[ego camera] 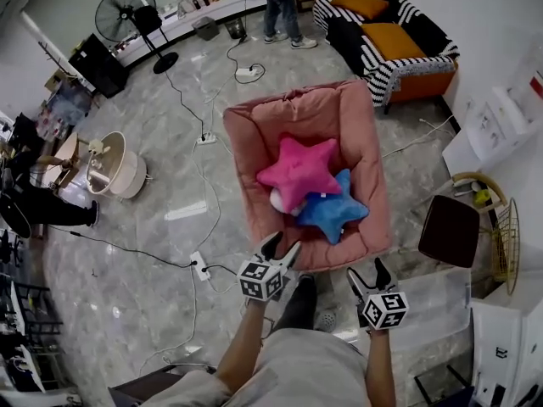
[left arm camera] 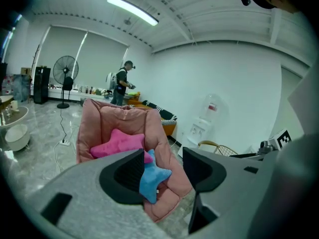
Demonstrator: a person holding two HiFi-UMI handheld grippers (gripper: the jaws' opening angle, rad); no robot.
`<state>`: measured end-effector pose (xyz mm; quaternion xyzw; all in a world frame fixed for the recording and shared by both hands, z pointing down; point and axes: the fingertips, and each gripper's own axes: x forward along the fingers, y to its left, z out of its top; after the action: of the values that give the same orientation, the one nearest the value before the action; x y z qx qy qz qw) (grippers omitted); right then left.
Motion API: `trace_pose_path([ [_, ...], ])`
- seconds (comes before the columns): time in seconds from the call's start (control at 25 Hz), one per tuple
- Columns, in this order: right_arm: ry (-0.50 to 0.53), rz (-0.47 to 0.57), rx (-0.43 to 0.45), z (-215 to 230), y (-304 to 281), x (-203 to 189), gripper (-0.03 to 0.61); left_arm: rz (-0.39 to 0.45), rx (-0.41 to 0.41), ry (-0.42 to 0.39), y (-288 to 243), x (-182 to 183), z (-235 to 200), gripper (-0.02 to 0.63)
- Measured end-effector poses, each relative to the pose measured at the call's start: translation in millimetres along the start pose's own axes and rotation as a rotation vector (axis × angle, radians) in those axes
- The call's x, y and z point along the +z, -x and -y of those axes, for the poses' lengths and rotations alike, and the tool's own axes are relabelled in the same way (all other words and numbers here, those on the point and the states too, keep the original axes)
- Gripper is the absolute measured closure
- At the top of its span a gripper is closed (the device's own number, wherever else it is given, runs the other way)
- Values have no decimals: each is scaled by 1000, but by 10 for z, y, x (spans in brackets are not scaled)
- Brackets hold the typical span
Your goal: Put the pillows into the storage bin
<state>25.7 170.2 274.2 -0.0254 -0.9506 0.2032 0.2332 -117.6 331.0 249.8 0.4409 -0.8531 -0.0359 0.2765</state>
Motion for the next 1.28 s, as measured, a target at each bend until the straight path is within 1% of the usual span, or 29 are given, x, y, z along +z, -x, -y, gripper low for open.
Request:
trace_pose_path([
  [0.12, 1, -18, -2, 20, -290, 138, 195, -21, -6, -11, -270, 166, -284, 388],
  [0.28, 16, -52, 26, -37, -681, 302, 195, -56, -6, -62, -632, 346, -722, 388],
  [0.44, 55, -86, 61, -148, -1119, 475, 195, -92, -17, -100, -973, 406, -1167, 388],
  [0.56, 48, -83, 97, -322, -1547, 640, 195, -129, -28, -156, -1155, 419, -1548, 388],
  [0.64, 45, -83, 110, -413, -1792, 763, 196, -164, -51, -212, -1315, 398, -1751, 388],
  [0.76, 117, -76, 105, -614, -2047, 965, 212, -238, -122, -332, -1540, 297, -2035, 387],
  [0.84, 136, -75, 120, -777, -2189, 1020, 218, -300, -153, -399, -1634, 197, -2280, 384],
  [0.96, 109, -100, 133, -861, -2404, 1017, 218, -353, -177, -463, -1843, 73, -2600, 382],
  [1.04, 105, -119, 138, -888, -2522, 1000, 218, -409, -198, -513, -1977, -46, -2763, 380],
  [1.16, 114, -151, 147, -951, -2657, 946, 218, -533, -230, -628, -2143, -246, -2987, 354],
  [1.28, 127, -191, 152, -985, -2719, 852, 218, -604, -264, -729, -2293, -364, -3091, 331],
])
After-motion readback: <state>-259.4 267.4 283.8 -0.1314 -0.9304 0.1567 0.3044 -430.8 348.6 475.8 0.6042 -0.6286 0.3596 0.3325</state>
